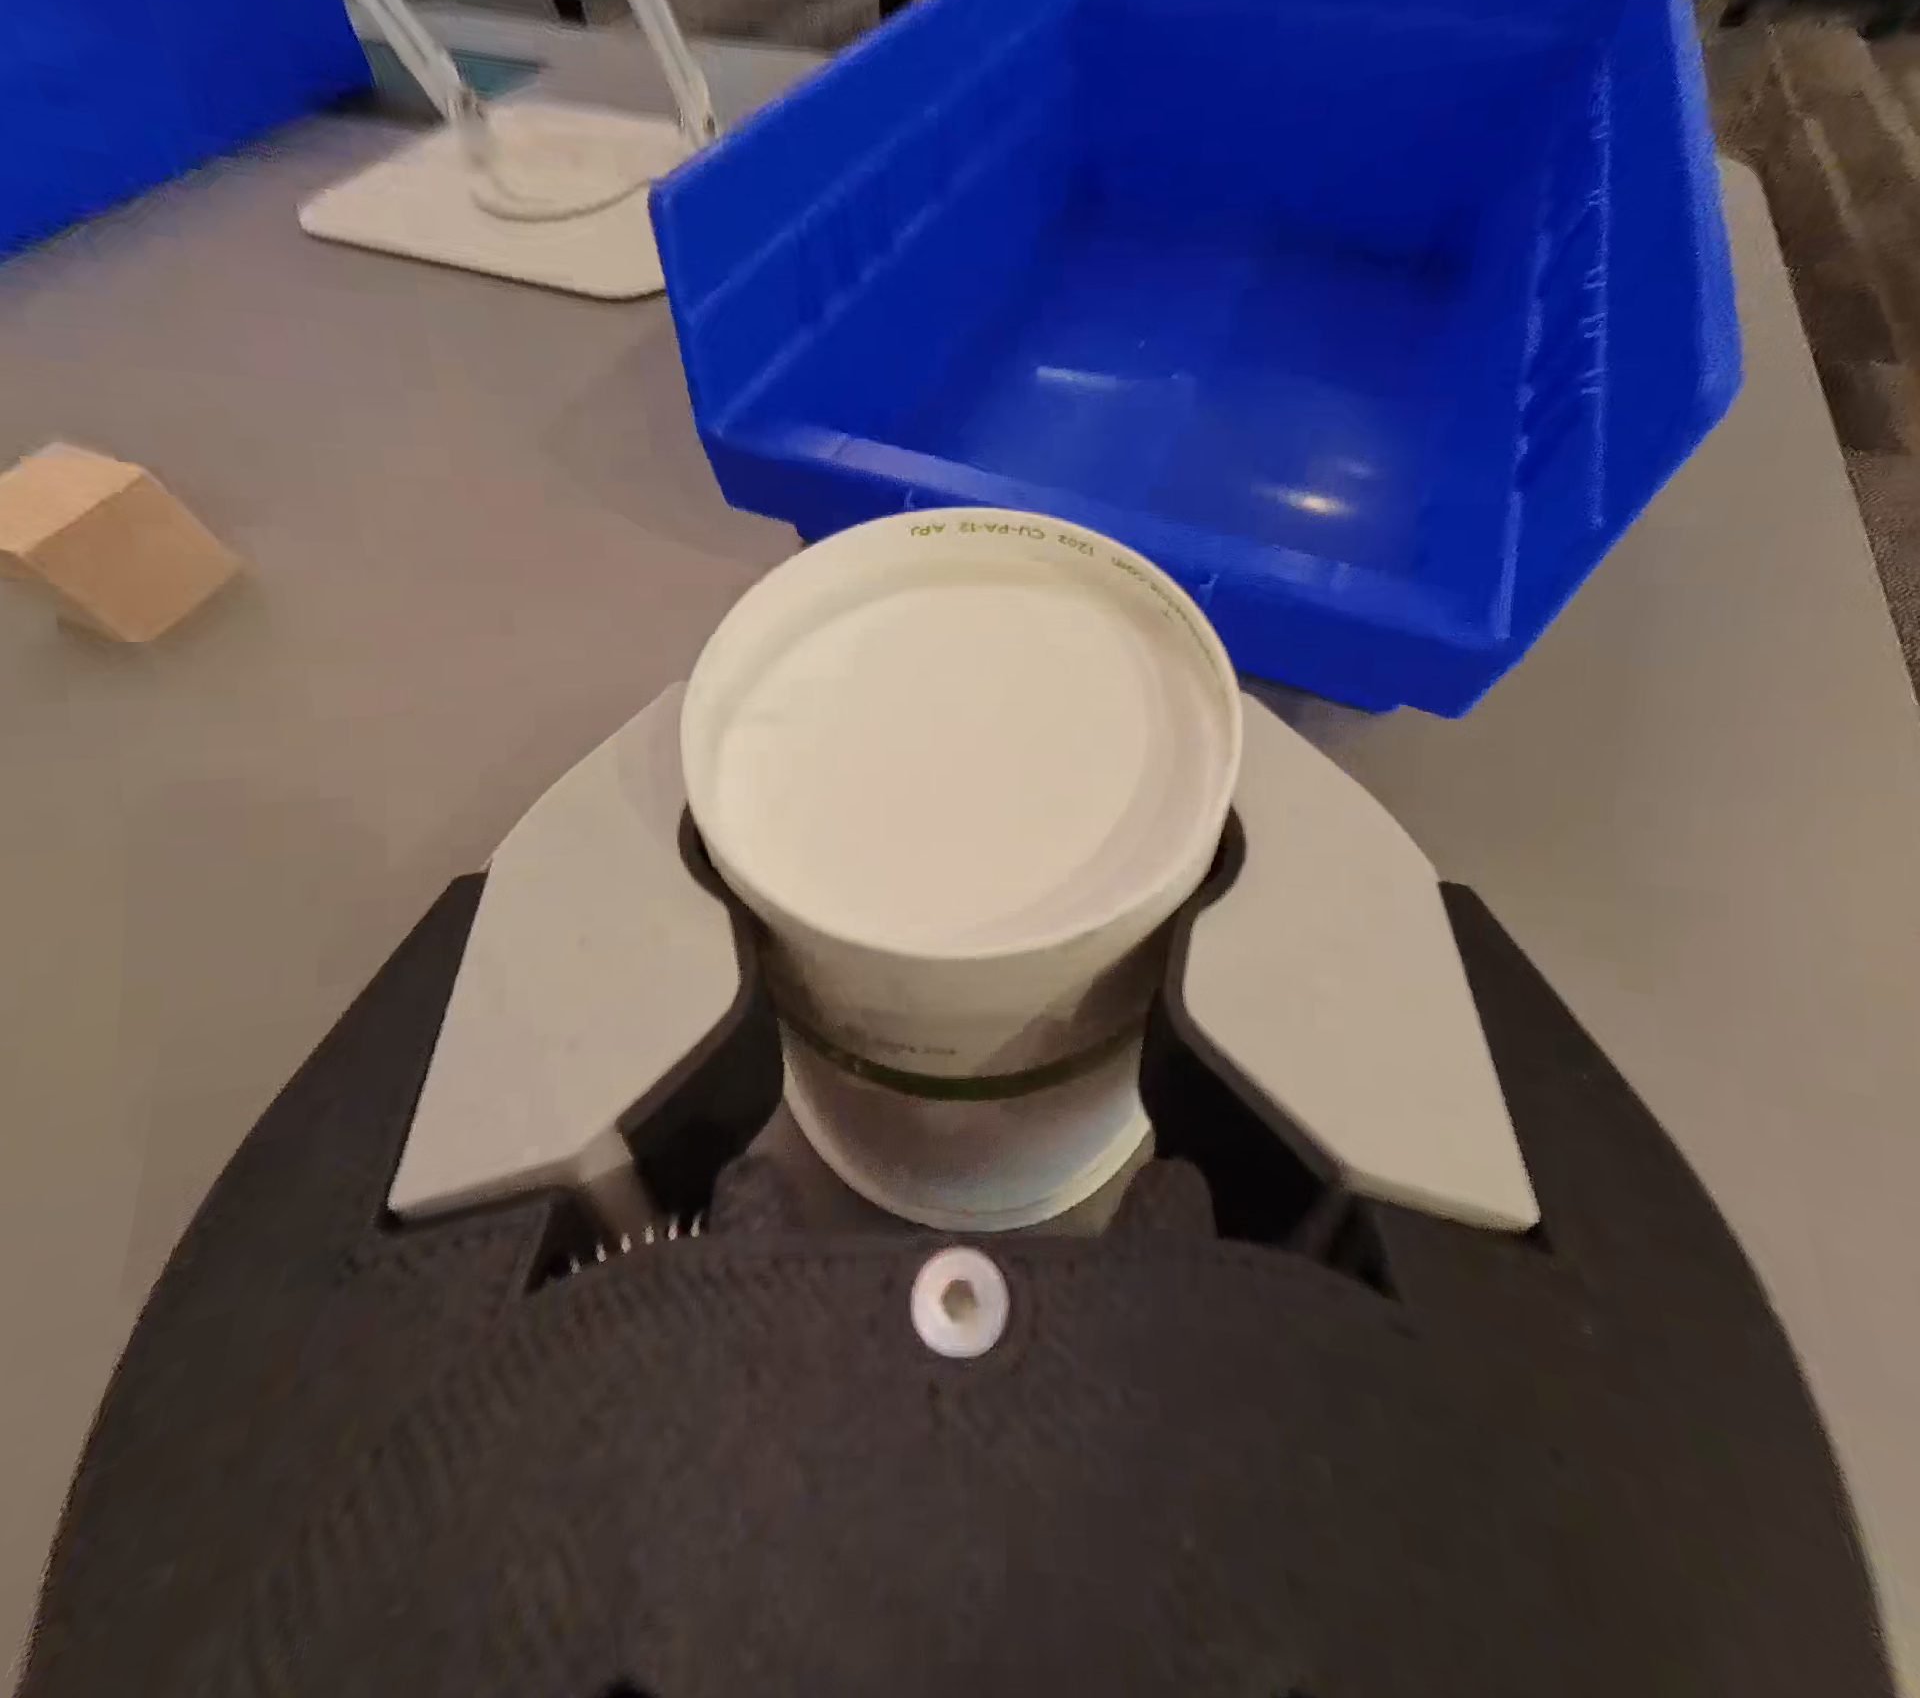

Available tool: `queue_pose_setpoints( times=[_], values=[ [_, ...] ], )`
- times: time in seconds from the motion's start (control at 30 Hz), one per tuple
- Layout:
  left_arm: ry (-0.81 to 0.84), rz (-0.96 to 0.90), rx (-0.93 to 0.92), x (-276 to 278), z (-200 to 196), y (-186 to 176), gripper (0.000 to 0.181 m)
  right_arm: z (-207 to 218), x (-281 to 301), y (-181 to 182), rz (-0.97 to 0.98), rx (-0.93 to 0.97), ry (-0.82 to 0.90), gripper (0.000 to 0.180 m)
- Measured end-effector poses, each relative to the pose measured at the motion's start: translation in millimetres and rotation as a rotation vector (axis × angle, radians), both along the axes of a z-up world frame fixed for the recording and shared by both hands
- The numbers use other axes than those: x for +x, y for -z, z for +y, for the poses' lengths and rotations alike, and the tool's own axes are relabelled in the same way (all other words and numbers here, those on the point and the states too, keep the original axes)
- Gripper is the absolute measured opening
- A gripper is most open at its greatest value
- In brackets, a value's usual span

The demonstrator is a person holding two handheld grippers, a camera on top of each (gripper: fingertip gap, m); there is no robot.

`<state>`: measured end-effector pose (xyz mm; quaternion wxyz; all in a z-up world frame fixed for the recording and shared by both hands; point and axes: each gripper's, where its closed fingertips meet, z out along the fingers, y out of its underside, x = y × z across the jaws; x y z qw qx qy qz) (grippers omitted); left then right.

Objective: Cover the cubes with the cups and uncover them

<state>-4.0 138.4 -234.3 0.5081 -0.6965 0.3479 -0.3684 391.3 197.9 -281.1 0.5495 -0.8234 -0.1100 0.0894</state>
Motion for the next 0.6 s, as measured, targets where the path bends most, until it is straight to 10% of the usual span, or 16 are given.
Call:
queue_pose_setpoints(
  times=[0.3,0.47,0.6],
  values=[
    [0.012,-0.004,-0.001,2.1,-2.2,2.1,0.000,-1.5,2.8,1.1,-0.038,0.016,0.017,0.095],
    [-0.013,0.000,0.017,-8.5,-0.8,-2.8,0.000,-18.7,16.7,-17.5,-0.041,0.094,0.083,0.128],
    [-0.039,0.025,0.056,-19.4,2.2,-8.7,0.000,-62.4,5.9,-89.0,-0.241,0.378,0.118,0.096]
  ],
)
